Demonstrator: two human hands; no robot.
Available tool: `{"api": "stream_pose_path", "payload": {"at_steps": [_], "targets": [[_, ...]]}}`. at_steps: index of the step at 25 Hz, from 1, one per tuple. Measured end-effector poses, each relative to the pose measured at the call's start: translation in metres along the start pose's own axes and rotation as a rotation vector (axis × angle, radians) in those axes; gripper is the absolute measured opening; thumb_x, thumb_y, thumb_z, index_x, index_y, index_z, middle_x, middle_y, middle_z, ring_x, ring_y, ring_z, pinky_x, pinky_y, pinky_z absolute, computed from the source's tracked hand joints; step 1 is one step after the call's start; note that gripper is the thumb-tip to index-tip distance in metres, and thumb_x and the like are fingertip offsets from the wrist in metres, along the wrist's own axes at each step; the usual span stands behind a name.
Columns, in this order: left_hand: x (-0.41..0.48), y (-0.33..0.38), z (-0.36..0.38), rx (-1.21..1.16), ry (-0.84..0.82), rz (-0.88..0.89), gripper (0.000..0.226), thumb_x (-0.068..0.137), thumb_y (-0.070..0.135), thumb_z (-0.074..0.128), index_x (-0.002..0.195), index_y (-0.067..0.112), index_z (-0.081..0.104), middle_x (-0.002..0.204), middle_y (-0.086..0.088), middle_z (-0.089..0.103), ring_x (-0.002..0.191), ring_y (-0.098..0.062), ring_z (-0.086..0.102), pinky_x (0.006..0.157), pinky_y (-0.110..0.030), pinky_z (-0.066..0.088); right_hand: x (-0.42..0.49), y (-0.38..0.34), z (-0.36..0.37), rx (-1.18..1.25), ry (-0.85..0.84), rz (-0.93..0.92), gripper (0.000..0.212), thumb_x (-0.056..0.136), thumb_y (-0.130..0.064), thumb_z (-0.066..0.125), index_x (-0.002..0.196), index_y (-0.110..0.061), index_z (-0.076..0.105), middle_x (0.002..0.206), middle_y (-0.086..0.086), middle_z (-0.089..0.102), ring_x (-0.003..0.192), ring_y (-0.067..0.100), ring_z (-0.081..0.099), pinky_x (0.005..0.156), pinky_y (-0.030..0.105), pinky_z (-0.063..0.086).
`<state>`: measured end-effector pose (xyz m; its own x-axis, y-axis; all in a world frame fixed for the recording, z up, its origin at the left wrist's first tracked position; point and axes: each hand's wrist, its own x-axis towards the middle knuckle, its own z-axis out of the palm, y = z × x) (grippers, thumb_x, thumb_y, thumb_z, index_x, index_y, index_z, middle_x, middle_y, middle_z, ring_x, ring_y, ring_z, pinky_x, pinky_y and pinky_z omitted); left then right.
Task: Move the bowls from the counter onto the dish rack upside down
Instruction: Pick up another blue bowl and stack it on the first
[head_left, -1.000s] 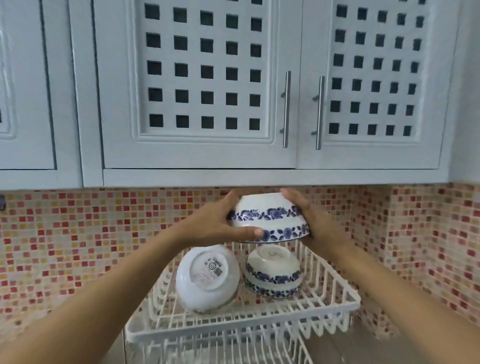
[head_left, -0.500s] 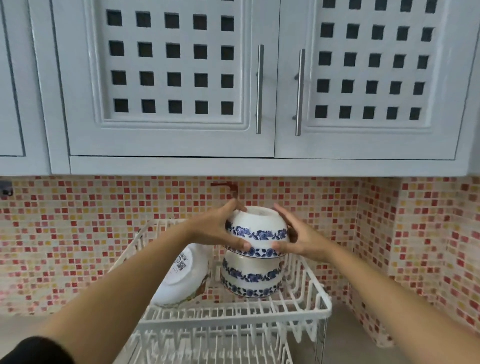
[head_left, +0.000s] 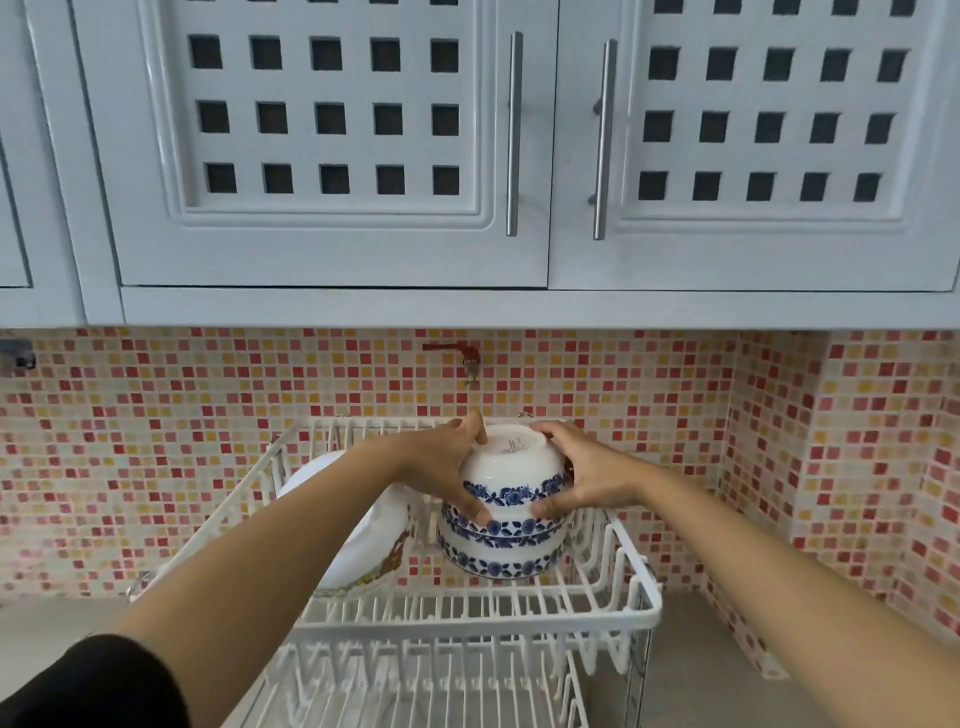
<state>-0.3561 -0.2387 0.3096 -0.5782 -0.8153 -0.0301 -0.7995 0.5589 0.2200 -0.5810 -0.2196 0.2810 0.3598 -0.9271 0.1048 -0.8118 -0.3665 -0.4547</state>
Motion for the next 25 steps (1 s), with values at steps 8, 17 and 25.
{"api": "stream_pose_path", "payload": {"at_steps": [8, 17, 25], "targets": [[0.002, 0.008, 0.007, 0.168, -0.1, -0.086, 0.097, 0.06, 0.053, 0.081, 0.131, 0.022, 0.023, 0.132, -0.004, 0.049, 0.112, -0.025, 0.051, 0.095, -0.039, 0.046, 0.002, -0.009, 0.004, -0.253, -0.103, 0.042, 0.115, 0.059, -0.062, 0.076, 0.147, -0.026, 0.011, 0.155, -0.001, 0.017, 0.137, 0.023, 0.031, 0.11, 0.042, 0.035], [-0.021, 0.012, -0.019, 0.171, -0.02, -0.071, 0.09, 0.079, 0.038, 0.071, 0.147, 0.015, 0.017, 0.151, -0.008, 0.037, 0.131, -0.029, 0.046, 0.109, -0.041, 0.038, 0.001, -0.047, -0.013, -0.211, -0.114, 0.05, 0.11, 0.07, -0.023, 0.076, 0.15, -0.024, 0.001, 0.159, 0.001, 0.003, 0.145, 0.021, 0.013, 0.117, 0.042, 0.022], [-0.128, -0.103, -0.081, 0.357, 0.131, -0.163, 0.041, 0.103, 0.027, 0.029, 0.134, 0.008, 0.049, 0.136, -0.012, 0.054, 0.121, -0.027, 0.054, 0.102, -0.033, 0.041, 0.07, -0.192, 0.028, -0.365, -0.089, -0.112, 0.076, 0.09, -0.057, 0.039, 0.149, -0.016, 0.016, 0.157, 0.005, 0.021, 0.14, 0.022, 0.029, 0.115, 0.036, 0.027]]}}
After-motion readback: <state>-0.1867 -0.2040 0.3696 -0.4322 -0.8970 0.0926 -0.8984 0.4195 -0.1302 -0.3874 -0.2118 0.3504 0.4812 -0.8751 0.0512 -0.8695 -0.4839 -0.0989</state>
